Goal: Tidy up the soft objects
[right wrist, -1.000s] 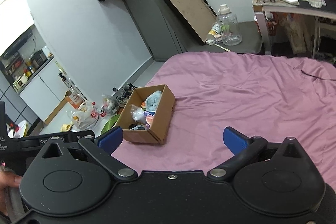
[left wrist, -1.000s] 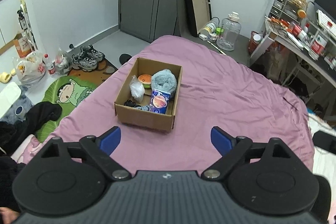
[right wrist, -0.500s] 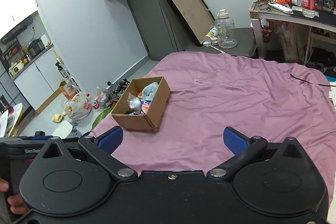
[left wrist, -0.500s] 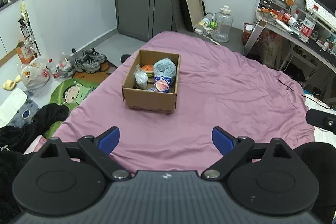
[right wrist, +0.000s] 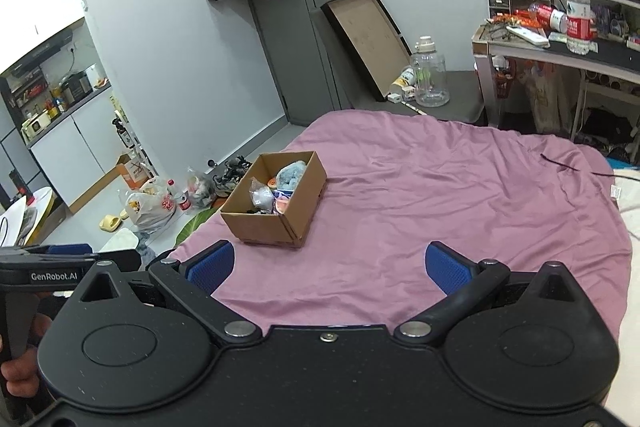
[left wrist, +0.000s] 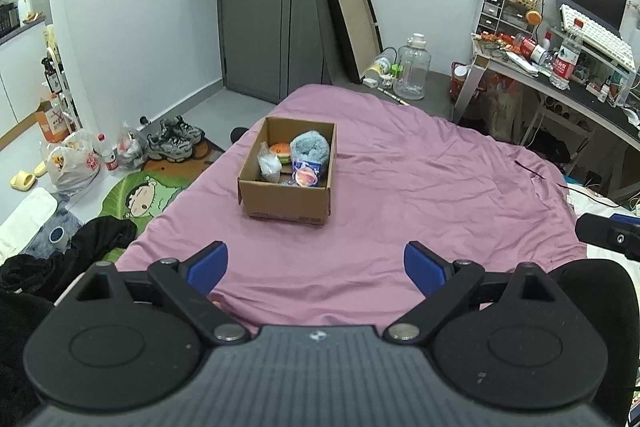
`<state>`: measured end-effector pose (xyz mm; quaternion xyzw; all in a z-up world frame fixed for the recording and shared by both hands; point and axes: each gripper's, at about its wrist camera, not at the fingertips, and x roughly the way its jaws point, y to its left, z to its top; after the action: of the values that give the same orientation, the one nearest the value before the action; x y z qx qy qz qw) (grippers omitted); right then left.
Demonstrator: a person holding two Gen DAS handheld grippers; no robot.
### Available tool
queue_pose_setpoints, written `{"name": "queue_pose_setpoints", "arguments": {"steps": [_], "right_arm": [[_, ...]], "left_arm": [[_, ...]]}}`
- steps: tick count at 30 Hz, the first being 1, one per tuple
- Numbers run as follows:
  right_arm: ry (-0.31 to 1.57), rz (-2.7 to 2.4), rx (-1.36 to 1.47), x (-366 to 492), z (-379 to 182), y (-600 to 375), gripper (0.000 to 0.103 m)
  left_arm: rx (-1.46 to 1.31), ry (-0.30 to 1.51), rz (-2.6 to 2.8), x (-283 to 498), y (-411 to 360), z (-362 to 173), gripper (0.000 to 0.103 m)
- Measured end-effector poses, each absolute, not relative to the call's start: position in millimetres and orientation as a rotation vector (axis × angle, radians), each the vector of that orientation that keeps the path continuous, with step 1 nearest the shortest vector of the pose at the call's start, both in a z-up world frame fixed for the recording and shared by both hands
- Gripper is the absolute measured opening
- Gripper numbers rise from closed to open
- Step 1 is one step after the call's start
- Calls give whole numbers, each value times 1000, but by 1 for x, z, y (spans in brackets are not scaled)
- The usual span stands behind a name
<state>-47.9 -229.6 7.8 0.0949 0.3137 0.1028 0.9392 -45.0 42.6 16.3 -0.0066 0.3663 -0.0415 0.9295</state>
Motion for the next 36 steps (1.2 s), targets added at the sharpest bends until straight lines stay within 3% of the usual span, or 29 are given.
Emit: {"name": "queue_pose_setpoints", "arguments": {"steps": [36], "right_arm": [[589, 228, 190, -73, 20, -254, 103]], "left_arm": [[-7, 715, -56, -68, 23, 44, 100]]}}
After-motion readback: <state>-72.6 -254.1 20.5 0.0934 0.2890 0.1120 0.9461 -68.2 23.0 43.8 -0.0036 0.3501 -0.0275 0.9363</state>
